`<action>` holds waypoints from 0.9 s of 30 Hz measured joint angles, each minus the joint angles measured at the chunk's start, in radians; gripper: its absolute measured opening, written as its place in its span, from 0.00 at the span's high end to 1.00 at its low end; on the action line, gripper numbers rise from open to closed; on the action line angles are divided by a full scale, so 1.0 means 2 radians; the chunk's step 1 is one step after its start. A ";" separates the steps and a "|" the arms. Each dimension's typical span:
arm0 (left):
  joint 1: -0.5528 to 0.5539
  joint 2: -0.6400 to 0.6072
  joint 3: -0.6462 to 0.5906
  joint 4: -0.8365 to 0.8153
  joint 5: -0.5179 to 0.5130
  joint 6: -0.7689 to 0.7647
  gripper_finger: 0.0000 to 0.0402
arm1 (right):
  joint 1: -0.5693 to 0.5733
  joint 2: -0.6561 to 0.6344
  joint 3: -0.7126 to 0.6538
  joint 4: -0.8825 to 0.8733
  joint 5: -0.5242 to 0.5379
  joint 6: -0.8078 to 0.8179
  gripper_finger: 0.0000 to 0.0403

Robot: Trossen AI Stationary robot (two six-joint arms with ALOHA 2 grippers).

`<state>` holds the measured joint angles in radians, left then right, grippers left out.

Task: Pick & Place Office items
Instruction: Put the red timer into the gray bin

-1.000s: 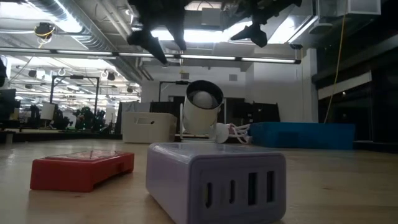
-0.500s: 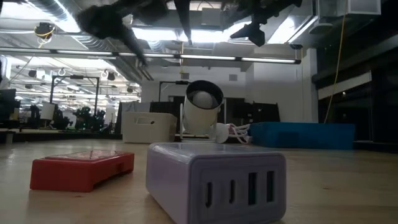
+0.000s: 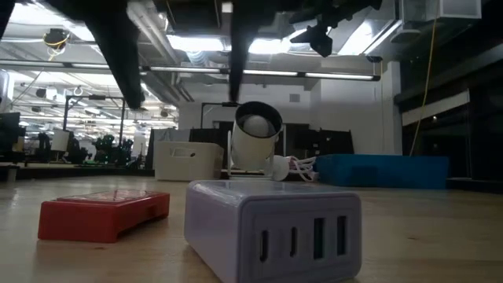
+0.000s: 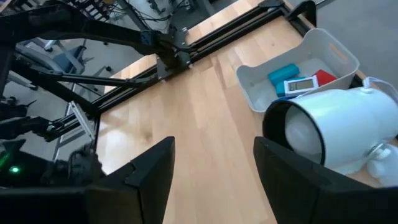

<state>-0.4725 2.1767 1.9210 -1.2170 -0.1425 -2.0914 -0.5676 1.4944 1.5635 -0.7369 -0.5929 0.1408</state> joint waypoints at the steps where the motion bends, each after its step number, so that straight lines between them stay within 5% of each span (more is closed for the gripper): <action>1: 0.000 0.003 0.013 -0.015 0.005 -0.006 0.22 | 0.000 0.000 0.000 -0.003 -0.001 0.000 0.44; 13: -0.027 0.017 0.020 -0.022 0.032 -0.053 0.25 | 0.000 0.000 0.000 -0.021 -0.001 -0.014 0.44; 27: -0.024 0.069 0.008 0.001 0.060 -0.010 0.26 | 0.000 0.000 0.000 -0.030 -0.001 -0.011 0.44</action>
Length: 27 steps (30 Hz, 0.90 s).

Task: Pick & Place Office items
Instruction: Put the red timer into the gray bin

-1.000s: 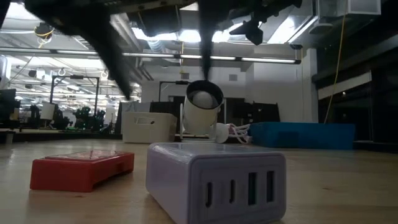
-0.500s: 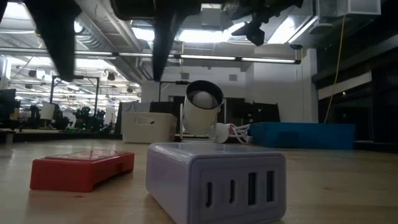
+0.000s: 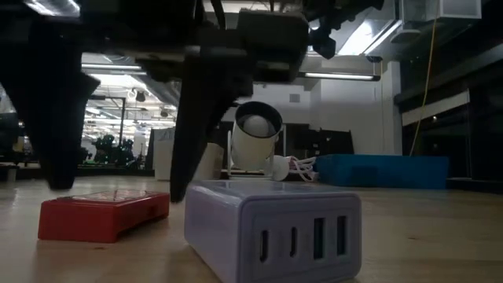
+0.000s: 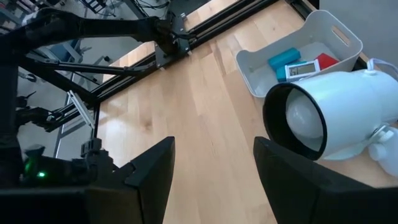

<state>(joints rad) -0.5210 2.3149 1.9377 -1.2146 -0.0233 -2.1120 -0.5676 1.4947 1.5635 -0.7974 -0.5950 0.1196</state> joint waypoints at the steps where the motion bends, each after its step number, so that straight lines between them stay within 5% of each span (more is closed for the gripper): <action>1: 0.000 0.004 0.000 0.004 0.001 -0.001 0.26 | 0.000 0.000 0.000 -0.002 0.000 0.000 0.44; 8: -0.001 0.027 0.003 0.013 0.013 -0.003 0.30 | 0.003 0.000 0.000 -0.007 0.000 0.002 0.44; 15: -0.002 0.030 0.002 0.022 -0.016 -0.001 0.63 | 0.020 0.000 0.000 -0.015 0.001 0.002 0.44; 21: 0.006 0.023 0.001 0.039 -0.033 0.022 0.63 | 0.026 0.000 0.000 -0.015 0.002 0.001 0.44; 27: 0.035 -0.033 0.001 -0.009 -0.133 0.040 0.63 | 0.026 0.000 0.000 -0.013 0.002 -0.001 0.44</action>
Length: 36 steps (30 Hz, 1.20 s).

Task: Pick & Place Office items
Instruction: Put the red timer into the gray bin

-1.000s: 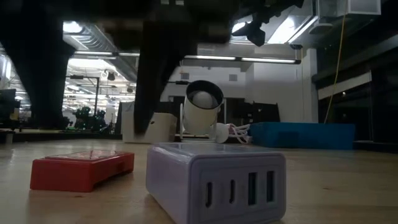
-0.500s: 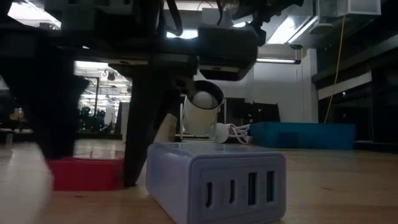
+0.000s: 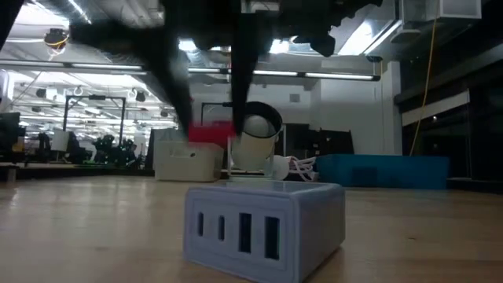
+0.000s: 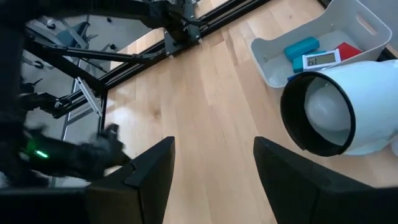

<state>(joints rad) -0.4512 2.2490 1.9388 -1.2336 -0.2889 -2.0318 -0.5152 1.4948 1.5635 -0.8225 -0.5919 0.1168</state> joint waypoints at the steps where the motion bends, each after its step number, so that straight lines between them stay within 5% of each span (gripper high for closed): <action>1: 0.005 -0.014 0.001 -0.009 -0.003 0.012 0.63 | 0.000 0.000 0.000 0.000 0.000 -0.001 0.44; 13: 0.125 -0.126 0.000 -0.168 -0.082 0.201 0.63 | -0.004 0.000 0.000 0.007 0.004 -0.013 0.44; 23: 0.307 -0.156 -0.003 -0.089 -0.122 0.453 0.63 | -0.004 0.000 0.000 0.007 0.017 -0.012 0.44; 36: 0.509 -0.158 -0.003 0.047 0.010 0.667 0.63 | -0.005 0.000 0.000 0.005 0.017 0.000 0.44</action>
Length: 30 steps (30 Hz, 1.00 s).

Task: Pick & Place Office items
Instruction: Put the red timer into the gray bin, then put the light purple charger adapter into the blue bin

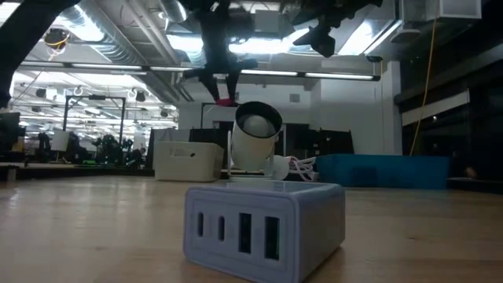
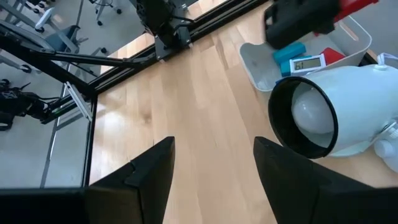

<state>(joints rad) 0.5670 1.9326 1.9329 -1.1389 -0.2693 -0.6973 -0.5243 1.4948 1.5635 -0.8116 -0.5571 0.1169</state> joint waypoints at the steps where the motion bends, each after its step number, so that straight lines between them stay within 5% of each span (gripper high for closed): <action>1: 0.010 0.000 -0.006 0.005 0.009 0.006 0.63 | 0.000 0.000 0.000 0.000 0.000 0.001 0.44; 10: 0.058 -0.010 -0.148 0.036 0.087 0.039 0.63 | 0.000 0.000 0.000 -0.008 0.000 0.001 0.44; 17: 0.063 -0.046 -0.282 0.201 0.136 0.011 0.63 | 0.000 0.000 0.000 -0.008 0.013 0.001 0.44; 24: 0.064 -0.061 -0.320 0.228 0.136 0.015 0.63 | 0.000 0.000 0.000 -0.007 0.023 0.016 0.44; 30: 0.064 -0.071 -0.320 0.232 0.119 0.026 0.30 | 0.000 0.000 0.000 -0.007 0.049 0.030 0.44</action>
<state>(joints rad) 0.6960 1.7910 1.2934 -0.6754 -0.0310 -0.6449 -0.5243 1.4948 1.5635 -0.8258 -0.4595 0.1763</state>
